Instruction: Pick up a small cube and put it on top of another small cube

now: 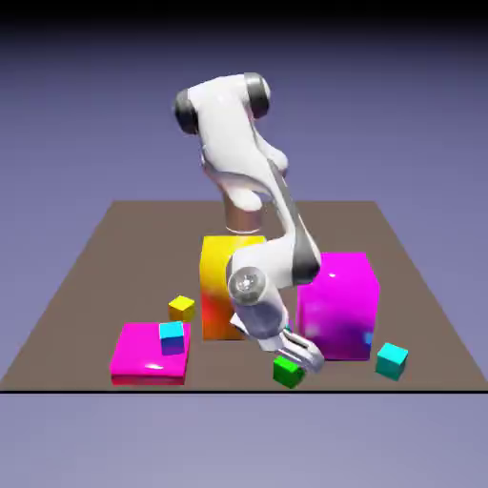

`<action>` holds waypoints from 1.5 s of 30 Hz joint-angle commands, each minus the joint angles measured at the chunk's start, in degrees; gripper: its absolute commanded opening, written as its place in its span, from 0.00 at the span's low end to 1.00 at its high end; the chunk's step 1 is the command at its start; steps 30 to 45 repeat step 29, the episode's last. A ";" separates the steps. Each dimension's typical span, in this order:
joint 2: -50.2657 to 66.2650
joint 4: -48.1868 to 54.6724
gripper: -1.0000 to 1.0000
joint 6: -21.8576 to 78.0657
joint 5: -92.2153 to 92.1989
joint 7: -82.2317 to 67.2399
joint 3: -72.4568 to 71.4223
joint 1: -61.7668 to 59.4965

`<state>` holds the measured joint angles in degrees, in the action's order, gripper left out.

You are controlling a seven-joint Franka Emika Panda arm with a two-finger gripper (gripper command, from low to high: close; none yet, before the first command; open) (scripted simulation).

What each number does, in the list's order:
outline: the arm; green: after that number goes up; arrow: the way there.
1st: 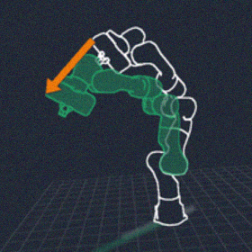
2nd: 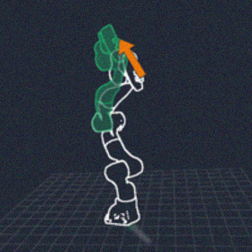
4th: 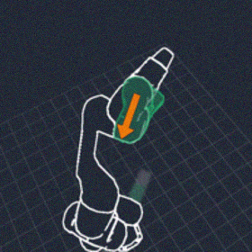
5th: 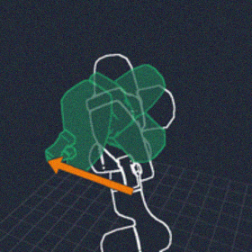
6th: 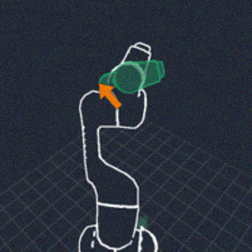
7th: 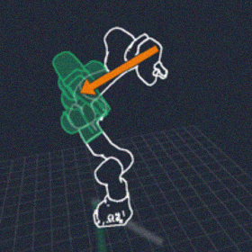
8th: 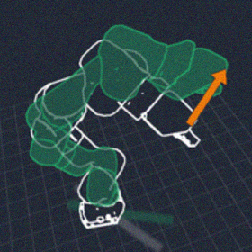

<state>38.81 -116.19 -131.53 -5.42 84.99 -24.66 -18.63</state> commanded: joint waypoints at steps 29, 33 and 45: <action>19.26 24.75 1.00 28.49 34.63 8.97 -30.25 6.31; 19.26 24.75 1.00 28.49 34.63 8.97 -30.25 6.31; 19.26 24.75 1.00 28.49 34.63 8.97 -30.25 6.31</action>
